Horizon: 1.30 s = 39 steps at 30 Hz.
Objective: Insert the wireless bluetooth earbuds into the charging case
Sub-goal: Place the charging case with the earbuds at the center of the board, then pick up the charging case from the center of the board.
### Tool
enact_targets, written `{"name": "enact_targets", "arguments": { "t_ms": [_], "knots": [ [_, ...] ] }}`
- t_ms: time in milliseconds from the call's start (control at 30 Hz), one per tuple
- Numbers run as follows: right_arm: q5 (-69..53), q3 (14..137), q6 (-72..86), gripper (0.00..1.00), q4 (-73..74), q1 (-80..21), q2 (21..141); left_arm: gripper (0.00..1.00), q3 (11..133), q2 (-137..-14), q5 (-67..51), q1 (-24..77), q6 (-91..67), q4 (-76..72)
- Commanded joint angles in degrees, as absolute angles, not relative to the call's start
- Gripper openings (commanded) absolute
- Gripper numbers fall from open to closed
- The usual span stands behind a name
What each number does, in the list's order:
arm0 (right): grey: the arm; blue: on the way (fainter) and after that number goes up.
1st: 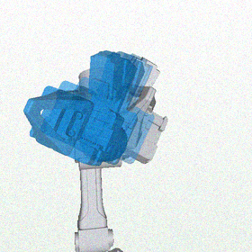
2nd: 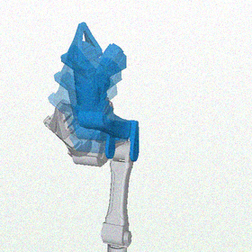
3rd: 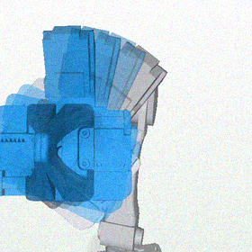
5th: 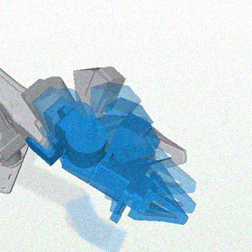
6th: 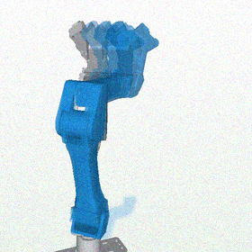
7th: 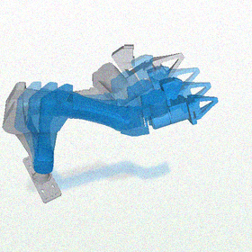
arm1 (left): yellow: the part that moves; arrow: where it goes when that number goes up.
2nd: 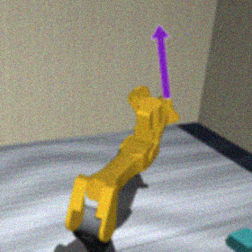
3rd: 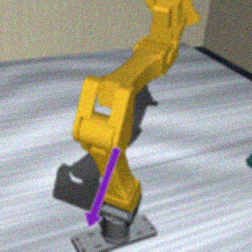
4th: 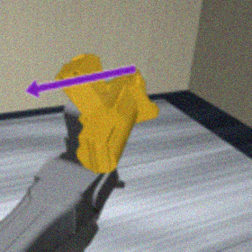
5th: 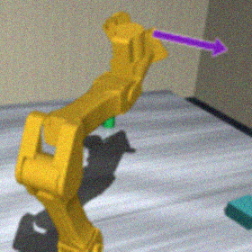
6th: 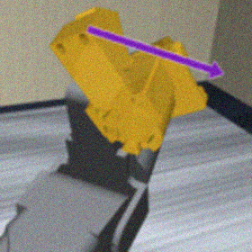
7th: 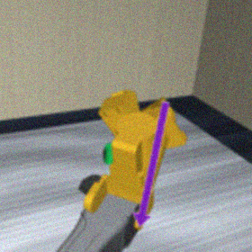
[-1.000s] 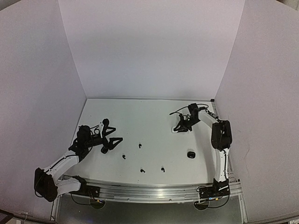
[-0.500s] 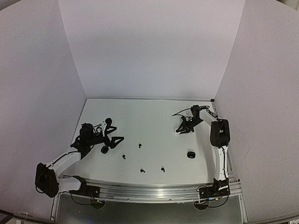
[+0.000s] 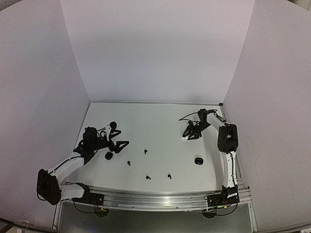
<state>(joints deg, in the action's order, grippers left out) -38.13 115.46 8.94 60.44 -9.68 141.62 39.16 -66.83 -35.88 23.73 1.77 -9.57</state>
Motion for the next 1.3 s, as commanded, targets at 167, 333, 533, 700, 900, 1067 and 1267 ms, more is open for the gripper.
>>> {"name": "enact_targets", "arguments": {
  "t_ms": [167, 333, 533, 700, 900, 1067, 1267],
  "knots": [
    [-33.7, 116.9, 9.1, 0.65, 62.0, -10.0, 138.8, 0.99, 42.0, -67.4, -36.3, 23.8, 3.3, -10.0],
    [-33.6, 116.9, 7.6, 0.79, 62.4, -10.0, 134.0, 0.99, 41.9, -67.6, -36.6, 23.7, 3.4, -10.5],
    [-32.0, 110.4, -3.8, 0.84, 61.4, -10.3, 119.0, 0.99, 41.0, -67.5, -37.6, 23.7, 3.0, -12.4],
    [-31.6, 88.9, -29.5, 0.85, 61.4, -10.7, 104.8, 0.99, 39.5, -67.0, -37.9, 23.8, 2.8, -15.6],
    [-26.3, 71.1, -55.1, 0.89, 60.8, -12.4, 91.8, 1.0, 39.8, -67.1, -39.3, 23.7, 3.2, -14.6],
    [-15.1, 62.6, -62.1, 0.89, 57.0, -15.6, 89.2, 0.99, 40.8, -68.0, -40.3, 23.8, 3.4, -14.2],
    [-13.7, 57.7, -61.0, 0.9, 46.4, -16.8, 89.1, 1.0, 41.5, -68.4, -41.0, 23.7, 3.6, -13.5]
  ]
}}
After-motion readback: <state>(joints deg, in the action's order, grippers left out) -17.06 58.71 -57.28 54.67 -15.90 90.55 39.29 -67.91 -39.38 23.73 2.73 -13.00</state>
